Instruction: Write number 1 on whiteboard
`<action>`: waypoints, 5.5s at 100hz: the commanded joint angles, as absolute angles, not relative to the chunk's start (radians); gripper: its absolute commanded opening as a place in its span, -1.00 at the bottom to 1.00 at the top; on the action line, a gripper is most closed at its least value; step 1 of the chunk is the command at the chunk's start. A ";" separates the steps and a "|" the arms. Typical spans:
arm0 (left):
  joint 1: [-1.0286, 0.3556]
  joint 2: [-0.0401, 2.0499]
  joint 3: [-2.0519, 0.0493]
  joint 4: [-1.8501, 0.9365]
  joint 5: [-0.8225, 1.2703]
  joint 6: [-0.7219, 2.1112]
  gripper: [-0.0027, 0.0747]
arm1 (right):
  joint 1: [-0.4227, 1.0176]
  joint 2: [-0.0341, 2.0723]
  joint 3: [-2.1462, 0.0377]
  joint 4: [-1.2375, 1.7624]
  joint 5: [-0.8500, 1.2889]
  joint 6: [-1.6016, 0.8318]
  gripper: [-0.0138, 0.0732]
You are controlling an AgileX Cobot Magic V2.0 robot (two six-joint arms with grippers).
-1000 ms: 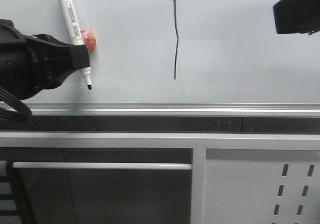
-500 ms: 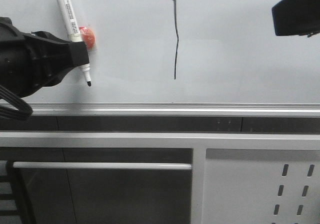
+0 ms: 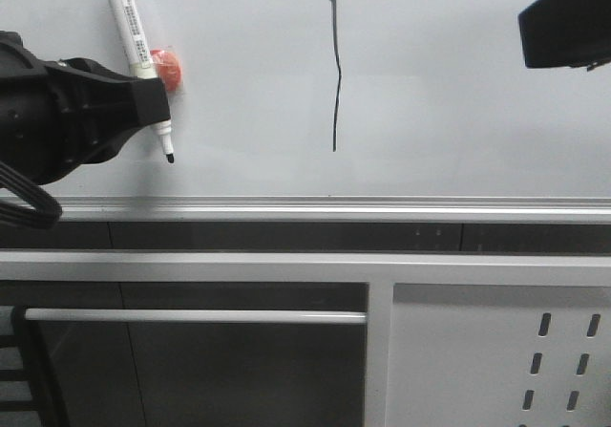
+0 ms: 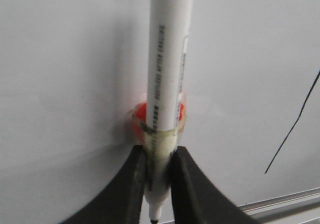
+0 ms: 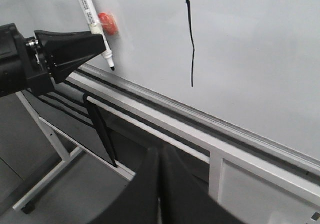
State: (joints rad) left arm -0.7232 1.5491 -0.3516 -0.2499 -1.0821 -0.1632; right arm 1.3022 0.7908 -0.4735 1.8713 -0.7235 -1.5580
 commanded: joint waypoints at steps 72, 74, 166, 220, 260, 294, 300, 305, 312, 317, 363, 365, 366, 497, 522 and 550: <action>-0.728 1.526 -0.374 -0.203 -1.199 -0.173 0.05 | 1.302 0.784 -0.498 1.856 -0.706 -1.566 -0.85; -0.728 1.526 -0.372 -0.197 -1.203 -0.173 0.05 | 1.302 0.784 -0.498 1.856 -0.706 -1.566 -0.85; -0.728 1.217 0.022 -0.088 -1.365 -0.056 -0.98 | 1.302 0.784 -0.498 1.856 -0.725 -1.566 -0.85; -0.728 1.113 0.006 -0.132 -1.259 -0.010 -0.98 | 1.365 0.783 -0.501 1.709 -0.764 -1.674 -0.85; -0.728 1.113 -0.167 -0.074 -1.092 0.046 -0.98 | 1.555 0.615 -0.519 1.698 -1.050 -1.734 -0.85; -0.728 1.093 -0.246 -0.072 -0.999 0.077 -0.98 | 1.567 0.596 -0.537 1.680 -1.313 -1.766 -0.85; -0.728 1.078 -0.246 -0.072 -0.992 0.088 -0.98 | 1.567 0.596 -0.550 1.680 -1.319 -1.780 -0.85; -0.728 1.056 -0.246 -0.072 -0.986 0.111 -0.98 | 1.567 0.603 -0.557 1.680 -1.319 -1.785 -0.85; -0.728 1.017 -0.250 -0.072 -0.951 0.135 -0.98 | 1.567 0.617 -0.571 1.680 -1.317 -1.785 -0.85; -0.728 0.978 -0.268 -0.083 -0.866 0.166 -0.98 | 1.567 0.620 -0.575 1.680 -1.296 -1.785 -0.85; -0.728 0.596 -0.562 -0.082 0.028 0.333 -0.98 | 1.567 0.640 -0.577 1.680 -1.270 -1.785 -0.85; -0.726 0.572 -0.562 -0.085 0.046 0.333 -0.98 | 1.567 0.640 -0.577 1.680 -1.268 -1.785 -0.85; -0.722 0.556 -0.562 -0.090 0.052 0.330 -0.98 | 1.567 0.640 -0.577 1.680 -1.265 -1.785 -0.85; -0.158 -0.032 -0.310 -0.080 0.449 0.223 -0.98 | 1.567 0.638 -0.577 1.702 -1.147 -1.785 -0.85; -0.158 -0.032 -0.310 -0.085 0.449 0.223 -0.98 | 1.567 0.638 -0.577 1.702 -1.151 -1.785 -0.85; -0.158 -0.032 -0.310 -0.085 0.449 0.223 -0.98 | 1.567 0.638 -0.577 1.702 -1.151 -1.785 -0.85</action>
